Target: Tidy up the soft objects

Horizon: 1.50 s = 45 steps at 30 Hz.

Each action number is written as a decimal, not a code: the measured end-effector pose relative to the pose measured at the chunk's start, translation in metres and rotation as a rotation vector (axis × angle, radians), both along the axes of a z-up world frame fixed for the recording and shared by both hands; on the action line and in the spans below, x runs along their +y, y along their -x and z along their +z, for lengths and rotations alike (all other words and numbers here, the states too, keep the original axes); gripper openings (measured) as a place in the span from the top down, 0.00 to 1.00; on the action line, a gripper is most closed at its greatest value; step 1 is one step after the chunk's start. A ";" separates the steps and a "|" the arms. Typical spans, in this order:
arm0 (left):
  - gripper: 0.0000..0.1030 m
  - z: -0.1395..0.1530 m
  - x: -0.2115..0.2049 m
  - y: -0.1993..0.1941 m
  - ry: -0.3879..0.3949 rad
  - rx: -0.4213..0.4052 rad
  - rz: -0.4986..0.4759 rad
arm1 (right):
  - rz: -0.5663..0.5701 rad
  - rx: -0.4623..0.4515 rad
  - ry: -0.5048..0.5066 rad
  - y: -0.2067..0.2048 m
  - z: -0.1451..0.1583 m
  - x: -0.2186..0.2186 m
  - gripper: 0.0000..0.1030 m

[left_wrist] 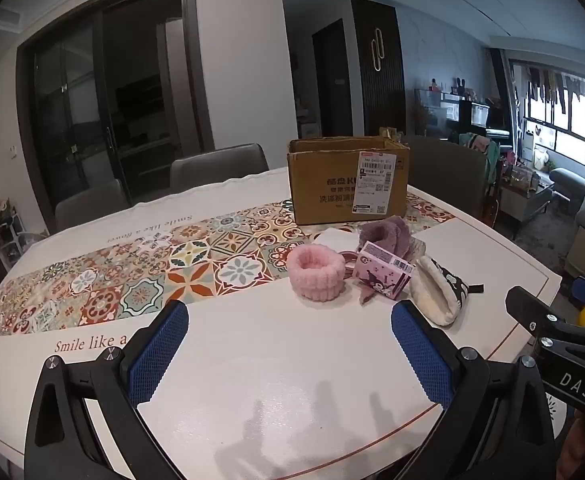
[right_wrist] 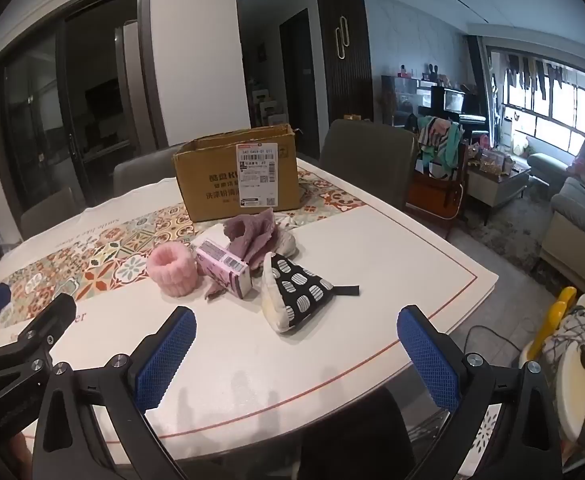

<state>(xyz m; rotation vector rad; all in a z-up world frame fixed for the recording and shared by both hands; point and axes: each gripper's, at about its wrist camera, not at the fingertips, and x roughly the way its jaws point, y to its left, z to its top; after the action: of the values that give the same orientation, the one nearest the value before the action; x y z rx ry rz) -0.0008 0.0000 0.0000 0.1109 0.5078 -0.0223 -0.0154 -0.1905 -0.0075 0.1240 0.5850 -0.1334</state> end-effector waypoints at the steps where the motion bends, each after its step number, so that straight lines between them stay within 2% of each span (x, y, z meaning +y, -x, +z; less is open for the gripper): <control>1: 0.00 0.000 0.000 0.001 -0.002 -0.001 0.003 | -0.001 0.016 -0.004 -0.001 -0.001 -0.001 0.01; 13: 0.00 -0.011 -0.005 -0.001 -0.007 0.011 -0.007 | 0.004 0.011 -0.012 0.000 -0.011 -0.003 0.01; 45: 0.00 -0.005 0.001 -0.004 0.010 0.014 -0.008 | 0.009 0.018 -0.017 -0.004 -0.011 -0.002 0.01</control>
<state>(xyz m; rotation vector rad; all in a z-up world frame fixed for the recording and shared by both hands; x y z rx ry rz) 0.0031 0.0013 -0.0053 0.1032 0.5211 -0.0331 -0.0112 -0.1922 -0.0182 0.1373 0.6044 -0.1211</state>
